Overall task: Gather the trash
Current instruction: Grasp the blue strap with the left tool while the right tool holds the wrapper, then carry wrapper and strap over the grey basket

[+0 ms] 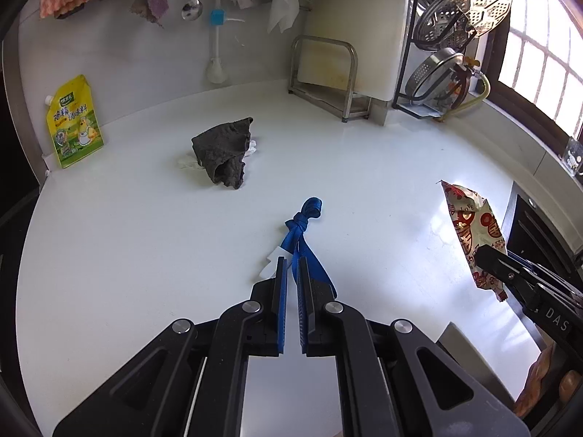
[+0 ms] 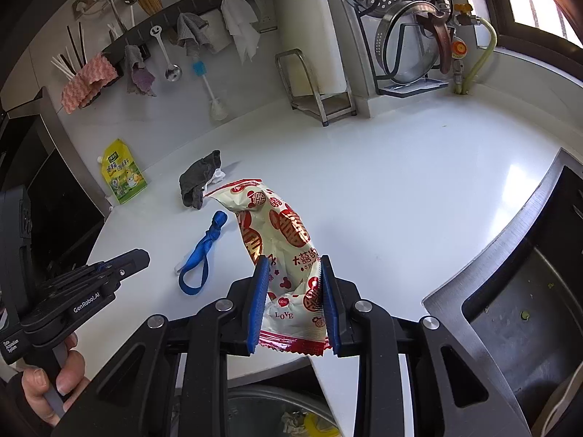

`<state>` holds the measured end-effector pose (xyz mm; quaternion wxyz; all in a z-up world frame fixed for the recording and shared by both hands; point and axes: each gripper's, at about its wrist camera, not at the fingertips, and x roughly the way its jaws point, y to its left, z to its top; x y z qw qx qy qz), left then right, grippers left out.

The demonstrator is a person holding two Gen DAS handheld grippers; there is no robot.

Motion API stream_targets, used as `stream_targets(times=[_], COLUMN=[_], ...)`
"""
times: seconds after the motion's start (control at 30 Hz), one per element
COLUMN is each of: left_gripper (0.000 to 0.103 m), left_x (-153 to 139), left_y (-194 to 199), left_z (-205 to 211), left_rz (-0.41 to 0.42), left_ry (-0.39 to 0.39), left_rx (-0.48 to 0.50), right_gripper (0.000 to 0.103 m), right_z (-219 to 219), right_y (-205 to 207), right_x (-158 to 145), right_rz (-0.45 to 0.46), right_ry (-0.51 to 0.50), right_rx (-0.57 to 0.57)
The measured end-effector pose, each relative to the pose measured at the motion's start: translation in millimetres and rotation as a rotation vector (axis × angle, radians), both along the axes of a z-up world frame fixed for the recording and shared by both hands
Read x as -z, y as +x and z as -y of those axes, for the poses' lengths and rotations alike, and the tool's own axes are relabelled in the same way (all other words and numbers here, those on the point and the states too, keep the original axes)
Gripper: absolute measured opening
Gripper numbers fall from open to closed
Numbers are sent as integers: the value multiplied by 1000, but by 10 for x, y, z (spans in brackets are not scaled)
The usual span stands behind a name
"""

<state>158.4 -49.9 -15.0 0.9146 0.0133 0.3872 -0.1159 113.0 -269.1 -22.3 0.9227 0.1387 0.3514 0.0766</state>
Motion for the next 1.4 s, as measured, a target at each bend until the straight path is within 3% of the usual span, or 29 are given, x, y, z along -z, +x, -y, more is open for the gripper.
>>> stream_targets(times=[0.13, 0.17, 0.3, 0.33, 0.73, 0.83, 0.87, 0.93, 1.0, 1.2, 1.4], left_gripper=[7, 12, 53, 55, 55, 55, 55, 38, 7, 4, 4], left_x=[43, 61, 126, 138, 521, 538, 536, 530, 524, 482, 250], left_y=[136, 176, 310, 336, 750, 759, 761, 749, 711, 583, 249], left_z=[30, 39, 82, 91, 241, 288, 294, 319, 363, 352, 261], left_rz=[-41, -50, -43, -35, -130, -116, -115, -102, -95, -96, -51], left_ry=[-19, -22, 2, 7, 67, 87, 87, 90, 98, 64, 45], left_rx=[9, 7, -23, -28, -79, -77, -78, -70, -49, -29, -14], right_gripper=[27, 27, 27, 27, 27, 27, 27, 27, 27, 27, 27], right_z=[92, 116, 221, 242, 351, 353, 355, 351, 352, 316, 196], right_y=[30, 39, 72, 77, 93, 87, 85, 91, 92, 79, -30], right_x=[-33, -34, -13, -6, 23, 17, 19, 22, 24, 29, -7], right_rz=[5, 6, 12, 15, 30, 35, 36, 34, 34, 29, 25], right_ry=[-1, 1, 26, 32, 88, 95, 96, 97, 96, 69, 48], right_rx=[8, 10, 18, 20, 11, 5, 5, 5, 7, 12, 4])
